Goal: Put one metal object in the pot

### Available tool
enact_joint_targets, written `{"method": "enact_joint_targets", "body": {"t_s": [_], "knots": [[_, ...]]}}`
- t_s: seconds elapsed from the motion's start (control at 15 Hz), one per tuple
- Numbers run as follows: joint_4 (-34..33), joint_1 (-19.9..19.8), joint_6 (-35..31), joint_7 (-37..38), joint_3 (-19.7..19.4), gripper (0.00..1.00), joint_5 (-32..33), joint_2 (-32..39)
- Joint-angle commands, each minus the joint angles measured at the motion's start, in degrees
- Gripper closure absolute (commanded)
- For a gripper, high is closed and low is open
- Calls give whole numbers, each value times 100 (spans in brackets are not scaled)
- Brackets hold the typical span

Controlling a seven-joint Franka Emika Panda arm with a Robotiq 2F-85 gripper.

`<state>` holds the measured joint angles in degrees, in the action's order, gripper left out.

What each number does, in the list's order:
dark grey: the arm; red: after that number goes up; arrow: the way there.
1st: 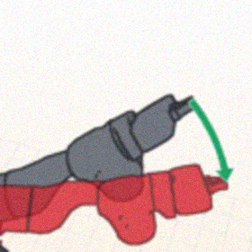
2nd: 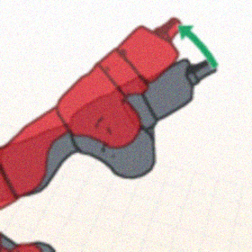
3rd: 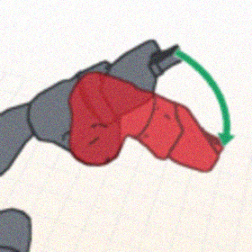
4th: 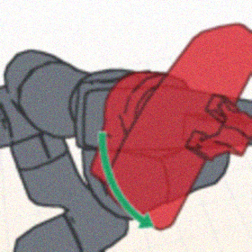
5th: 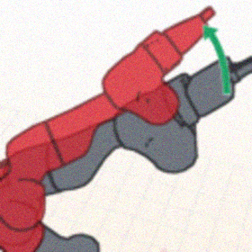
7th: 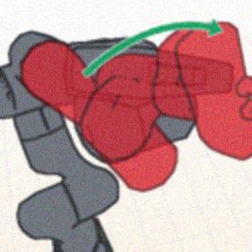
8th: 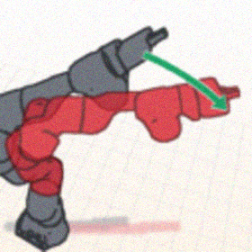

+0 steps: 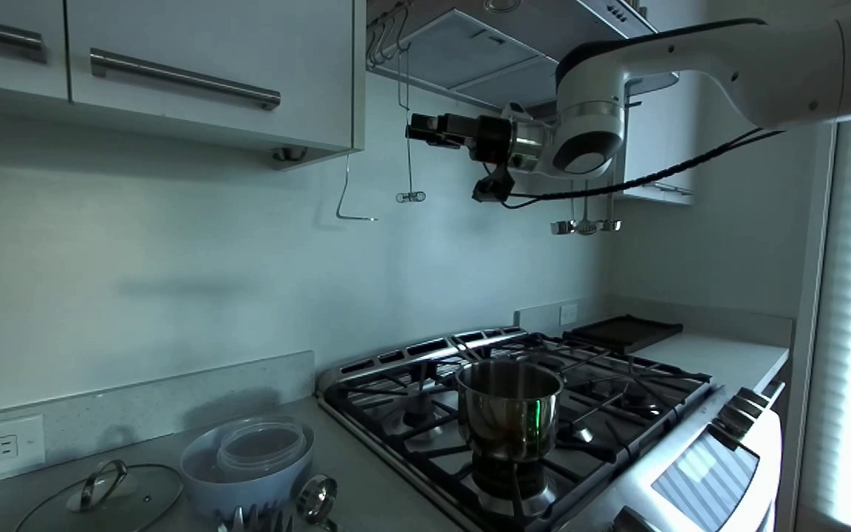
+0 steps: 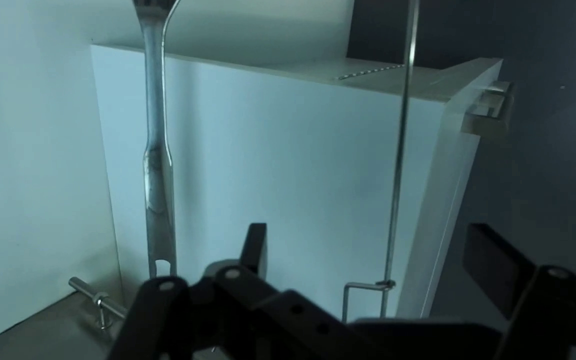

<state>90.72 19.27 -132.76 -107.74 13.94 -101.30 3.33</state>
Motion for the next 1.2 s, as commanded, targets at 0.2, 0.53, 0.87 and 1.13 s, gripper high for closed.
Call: {"method": "enact_joint_targets", "body": {"t_s": [0.2, 0.53, 0.87, 1.13], "knots": [[-407, -59, 218, -45, 159, 0, -219, 353], [-577, -42, 221, -40, 197, 0, -285, 507], [-677, -46, 243, -30, 211, 50, -398, 568], [-735, -47, 260, -14, 210, 81, -434, 595]]}}
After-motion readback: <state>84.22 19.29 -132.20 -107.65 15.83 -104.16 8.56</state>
